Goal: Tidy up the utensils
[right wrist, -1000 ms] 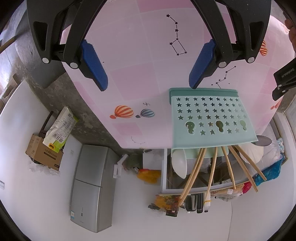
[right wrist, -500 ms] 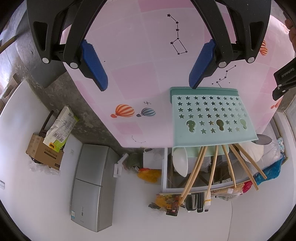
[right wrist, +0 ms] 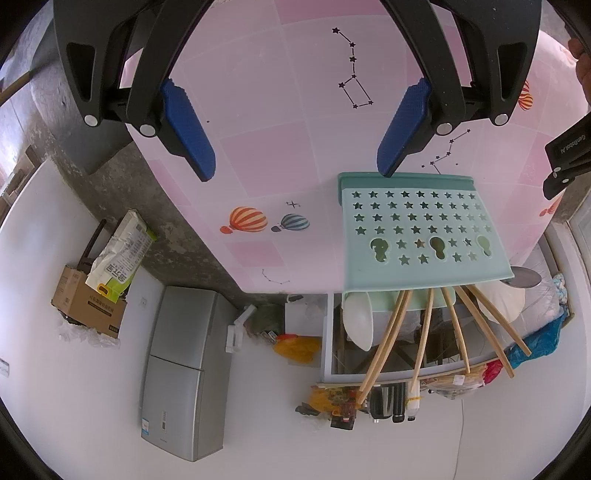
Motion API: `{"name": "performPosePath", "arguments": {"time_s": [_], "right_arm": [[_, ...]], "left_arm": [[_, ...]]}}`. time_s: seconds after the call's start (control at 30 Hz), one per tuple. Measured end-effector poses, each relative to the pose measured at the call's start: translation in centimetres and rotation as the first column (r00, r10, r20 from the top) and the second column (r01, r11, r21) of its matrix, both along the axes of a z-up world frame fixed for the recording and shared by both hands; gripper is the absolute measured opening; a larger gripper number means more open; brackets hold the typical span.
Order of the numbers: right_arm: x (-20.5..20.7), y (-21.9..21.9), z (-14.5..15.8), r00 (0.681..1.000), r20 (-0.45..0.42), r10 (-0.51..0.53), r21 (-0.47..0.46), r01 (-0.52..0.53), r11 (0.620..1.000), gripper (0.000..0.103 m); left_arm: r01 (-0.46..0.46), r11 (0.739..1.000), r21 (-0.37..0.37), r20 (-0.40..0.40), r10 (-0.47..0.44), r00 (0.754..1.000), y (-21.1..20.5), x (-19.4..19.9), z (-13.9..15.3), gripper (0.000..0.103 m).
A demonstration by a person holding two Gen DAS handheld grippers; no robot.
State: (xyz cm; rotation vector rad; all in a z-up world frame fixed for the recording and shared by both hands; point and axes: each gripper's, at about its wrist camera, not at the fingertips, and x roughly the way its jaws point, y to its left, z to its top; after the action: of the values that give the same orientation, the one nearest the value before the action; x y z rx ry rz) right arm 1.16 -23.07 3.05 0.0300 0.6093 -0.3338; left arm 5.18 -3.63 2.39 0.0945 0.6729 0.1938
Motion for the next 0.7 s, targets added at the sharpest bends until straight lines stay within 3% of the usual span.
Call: {"name": "performPosePath", "arguments": {"time_s": [0.7], "right_arm": [[0.09, 0.06, -0.01, 1.000, 0.000, 0.001, 0.000, -0.001, 1.000, 0.087]], "left_arm": [[-0.004, 1.000, 0.001, -0.002, 0.004, 1.000, 0.28, 0.11, 0.08, 0.094]]}}
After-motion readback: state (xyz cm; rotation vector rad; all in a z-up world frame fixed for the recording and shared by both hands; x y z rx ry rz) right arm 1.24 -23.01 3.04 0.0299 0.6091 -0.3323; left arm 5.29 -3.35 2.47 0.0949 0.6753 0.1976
